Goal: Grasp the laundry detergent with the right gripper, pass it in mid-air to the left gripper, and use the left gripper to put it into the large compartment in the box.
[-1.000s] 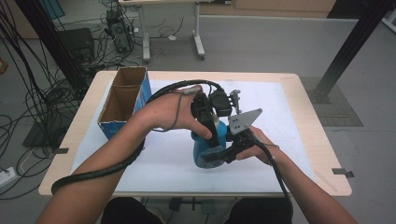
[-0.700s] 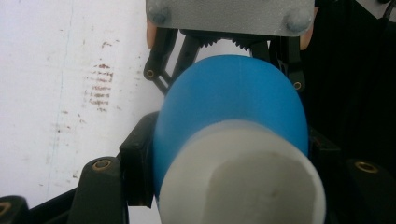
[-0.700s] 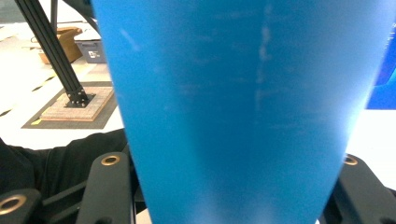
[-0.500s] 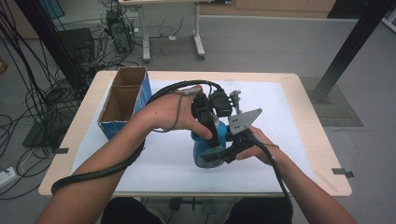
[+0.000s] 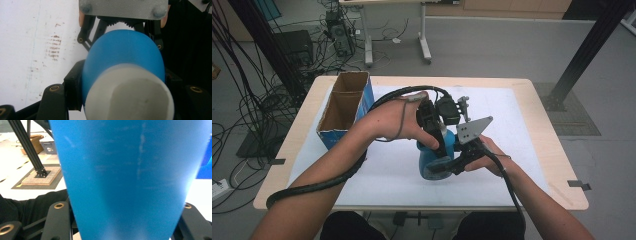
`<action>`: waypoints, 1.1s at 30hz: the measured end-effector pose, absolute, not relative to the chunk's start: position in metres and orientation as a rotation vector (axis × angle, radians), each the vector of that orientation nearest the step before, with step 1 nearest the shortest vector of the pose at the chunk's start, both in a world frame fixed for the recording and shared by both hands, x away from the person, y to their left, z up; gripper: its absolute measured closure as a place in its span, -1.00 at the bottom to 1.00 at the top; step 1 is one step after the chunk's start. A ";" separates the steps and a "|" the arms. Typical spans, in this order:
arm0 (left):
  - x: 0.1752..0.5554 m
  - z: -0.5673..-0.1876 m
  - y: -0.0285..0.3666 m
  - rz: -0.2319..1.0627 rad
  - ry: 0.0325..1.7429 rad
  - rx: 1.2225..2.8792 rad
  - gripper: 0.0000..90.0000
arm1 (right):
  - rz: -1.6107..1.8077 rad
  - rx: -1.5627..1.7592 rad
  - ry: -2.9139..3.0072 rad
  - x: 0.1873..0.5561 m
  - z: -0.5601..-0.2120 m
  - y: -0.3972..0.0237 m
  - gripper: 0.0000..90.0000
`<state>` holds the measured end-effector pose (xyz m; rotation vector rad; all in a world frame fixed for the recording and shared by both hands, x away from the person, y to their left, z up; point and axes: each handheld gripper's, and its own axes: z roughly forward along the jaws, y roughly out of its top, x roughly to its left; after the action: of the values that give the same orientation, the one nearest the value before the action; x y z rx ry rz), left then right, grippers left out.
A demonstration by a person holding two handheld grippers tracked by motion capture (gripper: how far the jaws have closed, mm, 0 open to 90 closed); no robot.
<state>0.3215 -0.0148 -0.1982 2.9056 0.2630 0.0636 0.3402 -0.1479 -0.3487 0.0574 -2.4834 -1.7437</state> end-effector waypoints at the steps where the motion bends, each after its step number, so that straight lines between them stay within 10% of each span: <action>1: 0.322 -0.198 -0.015 0.064 0.261 2.906 -0.17 | -1.744 0.056 -2.484 0.340 -0.349 -0.148 -0.04; 33: 0.323 -0.201 -0.015 0.063 0.257 2.913 -0.17 | -1.741 0.056 -2.486 0.341 -0.352 -0.147 -0.04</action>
<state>0.3231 -0.0152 -0.2013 2.9126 0.2569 0.0634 0.3414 -0.1471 -0.3515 0.0562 -2.4856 -1.7408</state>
